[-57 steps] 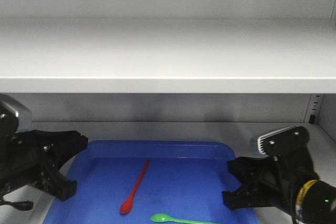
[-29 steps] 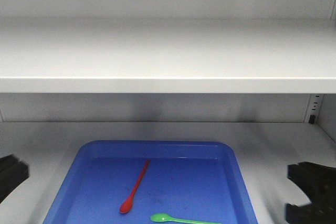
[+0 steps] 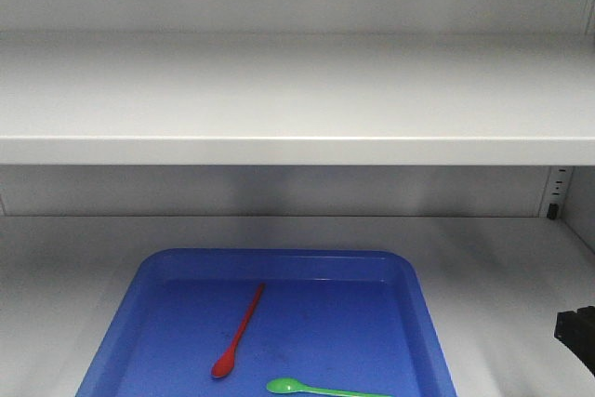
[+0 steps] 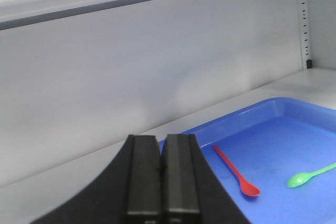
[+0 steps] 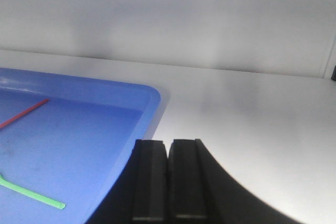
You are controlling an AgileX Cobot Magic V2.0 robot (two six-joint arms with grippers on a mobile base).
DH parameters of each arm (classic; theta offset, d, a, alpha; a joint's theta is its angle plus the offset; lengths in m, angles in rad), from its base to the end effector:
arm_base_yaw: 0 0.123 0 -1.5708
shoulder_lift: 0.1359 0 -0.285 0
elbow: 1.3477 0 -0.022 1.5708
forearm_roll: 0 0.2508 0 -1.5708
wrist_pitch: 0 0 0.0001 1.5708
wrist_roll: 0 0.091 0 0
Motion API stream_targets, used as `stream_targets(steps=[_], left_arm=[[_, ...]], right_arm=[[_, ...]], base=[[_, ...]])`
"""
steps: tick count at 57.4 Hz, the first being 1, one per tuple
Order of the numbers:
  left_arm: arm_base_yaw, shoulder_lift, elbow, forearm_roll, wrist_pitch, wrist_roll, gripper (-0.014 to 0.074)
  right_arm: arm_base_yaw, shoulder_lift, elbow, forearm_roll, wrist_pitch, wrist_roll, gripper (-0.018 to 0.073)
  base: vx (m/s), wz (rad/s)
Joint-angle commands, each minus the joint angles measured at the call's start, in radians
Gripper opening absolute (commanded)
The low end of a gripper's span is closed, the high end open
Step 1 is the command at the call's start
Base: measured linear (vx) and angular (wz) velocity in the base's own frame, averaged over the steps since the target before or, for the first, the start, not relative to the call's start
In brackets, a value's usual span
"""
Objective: Sort red and green spoons into left cabinet
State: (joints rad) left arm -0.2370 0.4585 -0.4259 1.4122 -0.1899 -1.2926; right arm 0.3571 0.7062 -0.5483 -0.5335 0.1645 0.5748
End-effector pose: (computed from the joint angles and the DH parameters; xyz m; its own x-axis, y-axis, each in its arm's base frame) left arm 0.0954 -0.0404 0.3258 0.1298 0.0864 -0.9878 0.3988 0.9075 0.1318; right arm 0.1437 0.0455 0.3206 -0.2104 -0.0283 -0.9772 -0.2624 0.9645 0.0286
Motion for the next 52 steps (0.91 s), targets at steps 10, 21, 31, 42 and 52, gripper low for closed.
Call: stream_targets(steps=[10, 21, 31, 42, 52], left_arm=[[-0.003, 0.002, -0.027, -0.022, 0.0, -0.004, -0.0004], [-0.003, 0.002, -0.027, -0.022, 0.0, -0.004, -0.0004], [-0.003, 0.002, -0.027, -0.022, -0.004, -0.004, -0.0004], [-0.003, 0.002, -0.015, -0.214, 0.089, 0.123, -0.0004], [-0.003, 0.002, -0.015, -0.963, 0.196, 0.964, -0.0004]], right_arm=[[0.0, -0.003, -0.03, -0.011, -0.063, -0.002, -0.0003], [0.0, -0.003, -0.03, -0.012, -0.063, -0.002, -0.0003], [0.0, -0.003, -0.03, -0.012, -0.063, -0.002, -0.0003], [0.0, -0.003, -0.03, -0.012, -0.063, -0.002, -0.0003], [0.0, -0.003, -0.03, -0.012, -0.063, -0.002, -0.0003]], base=[[0.0, 0.0], [0.0, 0.0], [0.0, 0.0], [0.0, 0.0], [0.0, 0.0]])
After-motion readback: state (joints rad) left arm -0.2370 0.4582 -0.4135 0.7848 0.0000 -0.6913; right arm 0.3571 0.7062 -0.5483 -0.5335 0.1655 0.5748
